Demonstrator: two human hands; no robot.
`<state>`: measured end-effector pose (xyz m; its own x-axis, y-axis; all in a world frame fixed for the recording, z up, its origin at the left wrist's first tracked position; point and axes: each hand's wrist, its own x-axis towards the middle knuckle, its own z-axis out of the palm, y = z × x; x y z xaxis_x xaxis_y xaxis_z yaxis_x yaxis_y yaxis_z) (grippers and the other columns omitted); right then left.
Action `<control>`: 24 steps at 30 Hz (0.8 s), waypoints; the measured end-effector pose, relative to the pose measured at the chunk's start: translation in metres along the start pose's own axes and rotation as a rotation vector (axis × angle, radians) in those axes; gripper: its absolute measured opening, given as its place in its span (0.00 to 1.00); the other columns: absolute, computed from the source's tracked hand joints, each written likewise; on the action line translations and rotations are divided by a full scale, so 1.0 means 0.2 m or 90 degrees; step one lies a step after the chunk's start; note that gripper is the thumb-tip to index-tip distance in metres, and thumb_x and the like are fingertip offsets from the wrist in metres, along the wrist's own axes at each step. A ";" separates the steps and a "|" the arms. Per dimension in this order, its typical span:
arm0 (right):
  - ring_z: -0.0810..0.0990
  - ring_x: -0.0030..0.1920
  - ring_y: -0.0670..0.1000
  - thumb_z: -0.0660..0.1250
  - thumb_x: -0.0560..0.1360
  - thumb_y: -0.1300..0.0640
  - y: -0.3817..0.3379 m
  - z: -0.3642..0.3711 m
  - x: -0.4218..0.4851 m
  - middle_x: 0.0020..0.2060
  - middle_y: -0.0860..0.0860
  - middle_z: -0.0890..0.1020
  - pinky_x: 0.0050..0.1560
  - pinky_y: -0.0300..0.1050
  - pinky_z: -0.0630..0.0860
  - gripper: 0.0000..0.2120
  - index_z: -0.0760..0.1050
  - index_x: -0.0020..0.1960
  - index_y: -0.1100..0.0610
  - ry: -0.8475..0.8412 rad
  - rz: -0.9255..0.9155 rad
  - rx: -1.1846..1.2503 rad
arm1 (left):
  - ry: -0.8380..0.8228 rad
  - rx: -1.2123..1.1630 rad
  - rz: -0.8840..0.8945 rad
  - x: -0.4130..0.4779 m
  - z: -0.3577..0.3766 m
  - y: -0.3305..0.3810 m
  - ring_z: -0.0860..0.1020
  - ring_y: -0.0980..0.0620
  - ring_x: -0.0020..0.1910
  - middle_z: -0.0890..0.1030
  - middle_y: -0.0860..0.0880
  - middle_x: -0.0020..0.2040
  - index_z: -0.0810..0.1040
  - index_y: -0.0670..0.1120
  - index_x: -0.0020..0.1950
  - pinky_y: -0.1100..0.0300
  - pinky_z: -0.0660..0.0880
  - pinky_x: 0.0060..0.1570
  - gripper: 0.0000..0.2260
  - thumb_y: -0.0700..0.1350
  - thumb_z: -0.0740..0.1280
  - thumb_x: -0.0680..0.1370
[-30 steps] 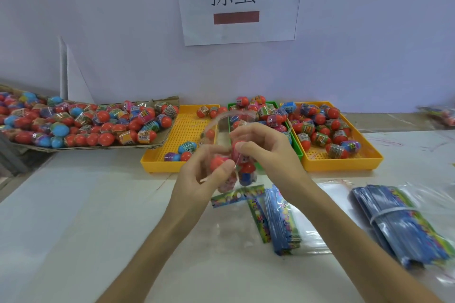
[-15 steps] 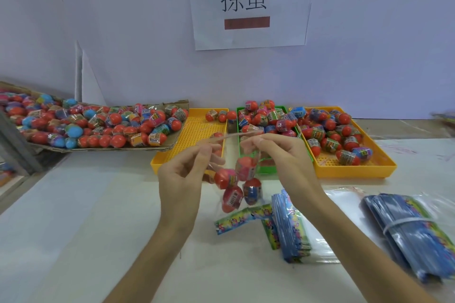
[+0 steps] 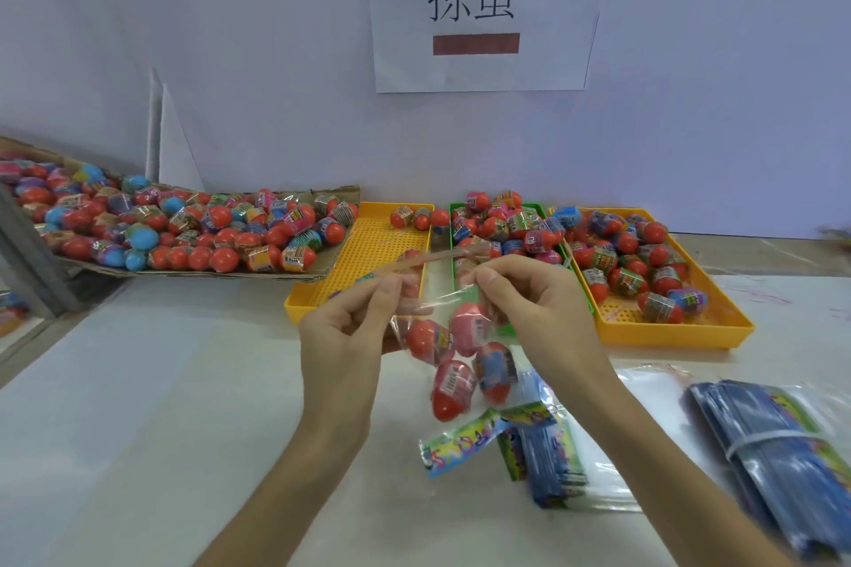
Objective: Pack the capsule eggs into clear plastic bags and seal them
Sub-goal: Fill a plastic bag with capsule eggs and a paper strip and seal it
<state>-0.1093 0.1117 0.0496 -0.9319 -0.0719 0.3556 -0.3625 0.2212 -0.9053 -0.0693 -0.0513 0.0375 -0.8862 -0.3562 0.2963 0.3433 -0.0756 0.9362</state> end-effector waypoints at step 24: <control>0.83 0.44 0.48 0.75 0.75 0.63 0.01 0.00 -0.02 0.44 0.48 0.84 0.43 0.51 0.79 0.02 0.84 0.48 0.59 -0.020 -0.394 -0.189 | -0.139 0.140 0.134 -0.09 0.05 -0.01 0.84 0.55 0.37 0.84 0.54 0.38 0.84 0.53 0.47 0.65 0.80 0.36 0.12 0.40 0.62 0.80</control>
<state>-0.1061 0.1123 0.0466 -0.5554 -0.2977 0.7764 -0.8138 0.3867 -0.4339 -0.0578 -0.0358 0.0315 -0.8572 -0.1343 0.4972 0.4706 0.1883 0.8620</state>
